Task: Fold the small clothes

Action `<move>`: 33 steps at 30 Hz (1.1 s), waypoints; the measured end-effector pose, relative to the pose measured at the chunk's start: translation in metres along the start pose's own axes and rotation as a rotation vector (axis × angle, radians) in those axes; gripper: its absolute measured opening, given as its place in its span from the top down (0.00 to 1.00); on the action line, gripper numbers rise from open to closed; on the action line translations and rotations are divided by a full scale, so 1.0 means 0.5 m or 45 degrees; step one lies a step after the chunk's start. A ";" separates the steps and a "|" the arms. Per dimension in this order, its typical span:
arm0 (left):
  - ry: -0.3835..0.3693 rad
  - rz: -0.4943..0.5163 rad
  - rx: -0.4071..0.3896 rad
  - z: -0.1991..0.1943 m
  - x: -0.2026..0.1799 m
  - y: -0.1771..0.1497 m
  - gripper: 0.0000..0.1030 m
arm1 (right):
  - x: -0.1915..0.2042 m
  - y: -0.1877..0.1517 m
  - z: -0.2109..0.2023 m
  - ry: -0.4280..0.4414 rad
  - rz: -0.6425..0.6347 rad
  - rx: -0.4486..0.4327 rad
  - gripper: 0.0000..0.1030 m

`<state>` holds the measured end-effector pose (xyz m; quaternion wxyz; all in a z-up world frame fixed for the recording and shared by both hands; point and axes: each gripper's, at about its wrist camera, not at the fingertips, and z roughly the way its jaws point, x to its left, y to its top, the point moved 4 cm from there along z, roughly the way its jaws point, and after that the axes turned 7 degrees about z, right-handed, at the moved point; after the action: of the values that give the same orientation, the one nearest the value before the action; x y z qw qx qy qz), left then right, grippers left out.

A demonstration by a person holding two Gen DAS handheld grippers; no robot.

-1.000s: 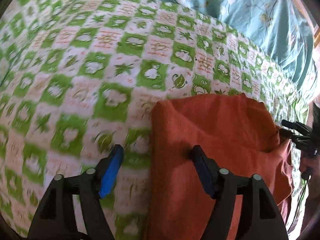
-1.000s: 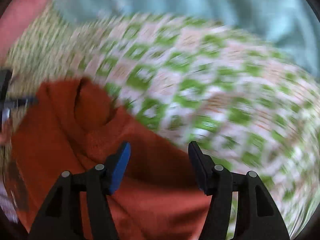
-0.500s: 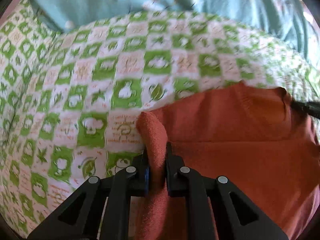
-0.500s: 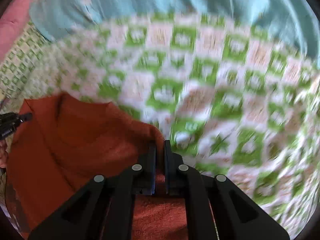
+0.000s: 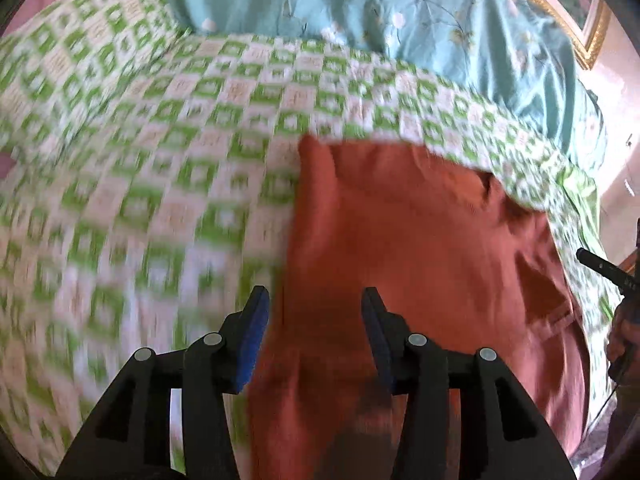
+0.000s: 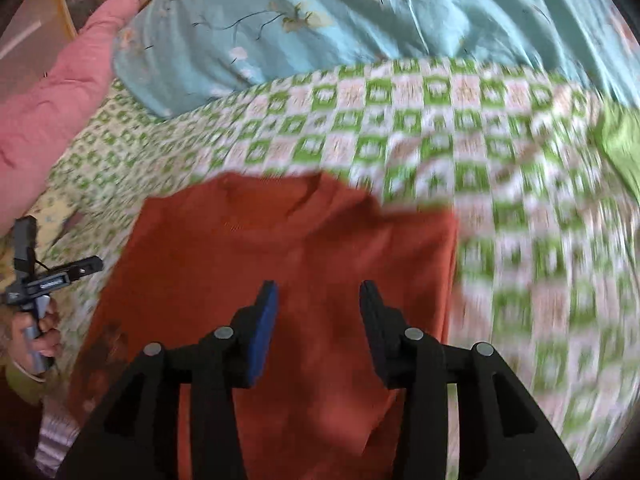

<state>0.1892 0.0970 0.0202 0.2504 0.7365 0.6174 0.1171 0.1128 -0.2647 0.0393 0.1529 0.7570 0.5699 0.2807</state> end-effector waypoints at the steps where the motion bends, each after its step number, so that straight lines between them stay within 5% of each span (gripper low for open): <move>1: -0.005 -0.010 0.011 -0.004 -0.010 -0.024 0.53 | 0.000 -0.028 -0.011 0.010 0.010 0.005 0.57; 9: -0.031 -0.054 0.076 -0.072 -0.032 -0.209 0.48 | -0.012 -0.235 -0.125 -0.031 0.070 -0.019 0.56; 27: -0.089 -0.064 0.089 -0.199 -0.026 -0.450 0.38 | 0.000 -0.421 -0.239 0.017 0.180 -0.084 0.55; 33: -0.139 -0.036 0.105 -0.216 -0.038 -0.510 0.39 | -0.005 -0.513 -0.290 0.067 0.139 -0.006 0.54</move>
<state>-0.0836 0.1316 -0.0166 0.2547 0.7427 0.6175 0.0475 -0.1740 -0.2018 0.0126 0.1239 0.7791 0.5308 0.3098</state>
